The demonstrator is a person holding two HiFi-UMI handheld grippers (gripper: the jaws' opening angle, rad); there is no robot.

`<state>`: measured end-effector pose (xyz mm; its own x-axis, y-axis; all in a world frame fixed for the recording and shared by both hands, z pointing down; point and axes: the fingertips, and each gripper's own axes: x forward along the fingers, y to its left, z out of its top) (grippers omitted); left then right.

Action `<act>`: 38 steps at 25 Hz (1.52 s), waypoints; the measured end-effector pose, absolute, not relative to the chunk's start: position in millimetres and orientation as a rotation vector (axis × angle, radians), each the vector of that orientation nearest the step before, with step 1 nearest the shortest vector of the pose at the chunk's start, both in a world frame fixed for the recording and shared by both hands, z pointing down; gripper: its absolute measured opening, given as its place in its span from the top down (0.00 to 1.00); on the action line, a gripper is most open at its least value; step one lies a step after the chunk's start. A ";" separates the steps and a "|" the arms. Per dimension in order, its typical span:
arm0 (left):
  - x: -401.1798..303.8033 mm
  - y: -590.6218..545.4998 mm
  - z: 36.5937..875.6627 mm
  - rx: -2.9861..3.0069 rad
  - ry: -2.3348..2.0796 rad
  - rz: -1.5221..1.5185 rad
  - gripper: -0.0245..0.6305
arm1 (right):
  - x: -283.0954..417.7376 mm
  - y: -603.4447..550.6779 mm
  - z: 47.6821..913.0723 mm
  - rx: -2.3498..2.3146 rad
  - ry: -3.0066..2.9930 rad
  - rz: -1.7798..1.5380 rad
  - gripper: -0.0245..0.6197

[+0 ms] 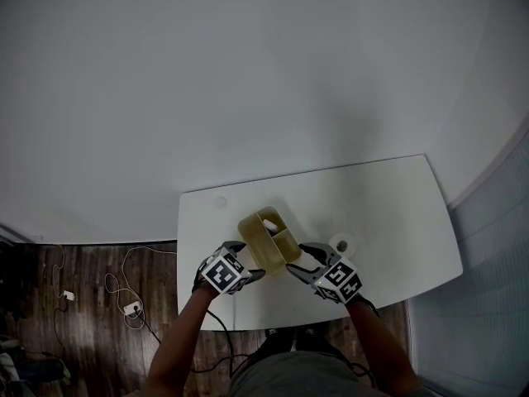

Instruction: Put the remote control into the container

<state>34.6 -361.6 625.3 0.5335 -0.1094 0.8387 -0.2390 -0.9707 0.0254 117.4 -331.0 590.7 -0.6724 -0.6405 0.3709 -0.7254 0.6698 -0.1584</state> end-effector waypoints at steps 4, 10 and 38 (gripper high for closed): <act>22.7 -350.6 606.1 2.728 -0.442 1.245 0.38 | 110.8 -320.7 587.2 0.990 -2.583 0.365 0.56; 14.7 -333.7 578.2 2.792 -0.585 0.990 0.40 | 102.7 -303.8 581.6 0.889 -2.569 0.294 0.56; 18.7 -244.5 519.4 3.023 -0.706 0.362 0.45 | 96.0 -252.6 523.9 0.908 -2.711 0.195 0.56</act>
<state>18.7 -244.5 519.4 0.8711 -0.4351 0.2278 -0.4389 -0.8978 -0.0366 96.0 -252.6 523.9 -0.7653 -0.5696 0.2998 -0.6067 0.7939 -0.0404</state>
